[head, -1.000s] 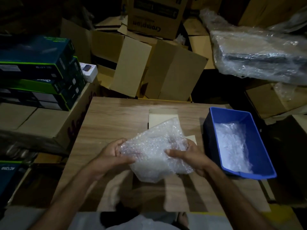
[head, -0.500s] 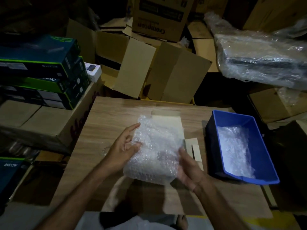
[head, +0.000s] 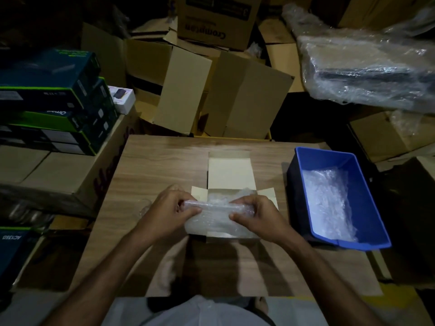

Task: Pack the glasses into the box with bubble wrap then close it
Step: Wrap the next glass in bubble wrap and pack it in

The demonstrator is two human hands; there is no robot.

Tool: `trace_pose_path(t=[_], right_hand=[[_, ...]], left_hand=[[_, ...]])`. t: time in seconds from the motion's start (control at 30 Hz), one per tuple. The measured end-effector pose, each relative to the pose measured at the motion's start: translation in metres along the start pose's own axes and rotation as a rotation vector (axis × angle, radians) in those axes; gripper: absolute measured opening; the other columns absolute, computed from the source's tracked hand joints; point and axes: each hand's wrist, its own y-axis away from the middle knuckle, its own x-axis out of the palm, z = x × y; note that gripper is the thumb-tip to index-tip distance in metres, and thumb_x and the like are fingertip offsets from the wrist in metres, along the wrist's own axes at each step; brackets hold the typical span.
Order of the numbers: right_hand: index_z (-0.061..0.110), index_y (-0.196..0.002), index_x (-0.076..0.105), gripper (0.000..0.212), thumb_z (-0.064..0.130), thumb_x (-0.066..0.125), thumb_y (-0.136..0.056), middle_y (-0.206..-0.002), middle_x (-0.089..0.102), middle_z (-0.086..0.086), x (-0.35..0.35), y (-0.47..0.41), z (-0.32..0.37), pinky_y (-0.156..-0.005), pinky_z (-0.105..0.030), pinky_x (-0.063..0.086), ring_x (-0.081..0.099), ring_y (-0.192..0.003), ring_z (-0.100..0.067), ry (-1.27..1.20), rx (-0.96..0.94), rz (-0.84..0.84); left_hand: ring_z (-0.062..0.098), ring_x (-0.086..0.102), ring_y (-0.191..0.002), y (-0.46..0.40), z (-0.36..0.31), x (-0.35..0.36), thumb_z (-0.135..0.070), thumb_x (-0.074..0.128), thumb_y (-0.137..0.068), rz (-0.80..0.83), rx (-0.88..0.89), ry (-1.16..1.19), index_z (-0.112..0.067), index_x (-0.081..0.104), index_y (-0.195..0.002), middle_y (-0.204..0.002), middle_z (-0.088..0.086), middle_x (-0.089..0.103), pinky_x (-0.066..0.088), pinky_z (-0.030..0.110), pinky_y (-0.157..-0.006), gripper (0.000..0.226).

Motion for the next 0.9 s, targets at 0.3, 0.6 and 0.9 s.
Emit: trace_pose_path(t=[0.3, 0.6, 0.9], right_hand=[[0.027, -0.116, 0.066, 0.042, 0.034, 0.084, -0.079, -0.112, 0.075, -0.002, 0.001, 0.001, -0.006, -0.087, -0.043, 0.062, 0.075, -0.097, -0.017, -0.537, 0.275, -0.129], [0.014, -0.129, 0.065, 0.067, 0.025, 0.093, -0.069, -0.124, 0.072, -0.009, -0.011, -0.012, -0.014, -0.097, -0.049, 0.057, 0.069, -0.115, -0.03, -0.657, 0.27, 0.035], [0.024, -0.137, 0.044, 0.084, 0.018, 0.089, -0.066, -0.128, 0.067, -0.014, 0.021, -0.005, -0.003, -0.086, -0.054, 0.061, 0.073, -0.106, -0.03, -0.783, 0.379, -0.089]], left_hand=[[0.022, 0.075, -0.094, 0.008, -0.03, 0.03, -0.01, 0.058, -0.1, 0.001, -0.301, 0.9, -0.004, 0.063, -0.121, -0.109, 0.013, 0.076, 0.062, 0.028, -0.073, 0.022], [0.023, 0.074, -0.102, 0.013, -0.017, 0.007, -0.002, 0.078, -0.083, 0.367, -0.359, 0.724, -0.009, 0.057, -0.125, -0.113, 0.012, 0.075, 0.062, 0.032, -0.077, 0.047], [0.018, 0.075, -0.096, 0.005, -0.037, 0.022, -0.006, 0.069, -0.092, 0.05, -0.267, 0.821, -0.028, 0.035, -0.133, -0.123, 0.006, 0.062, 0.063, 0.039, -0.063, 0.058]])
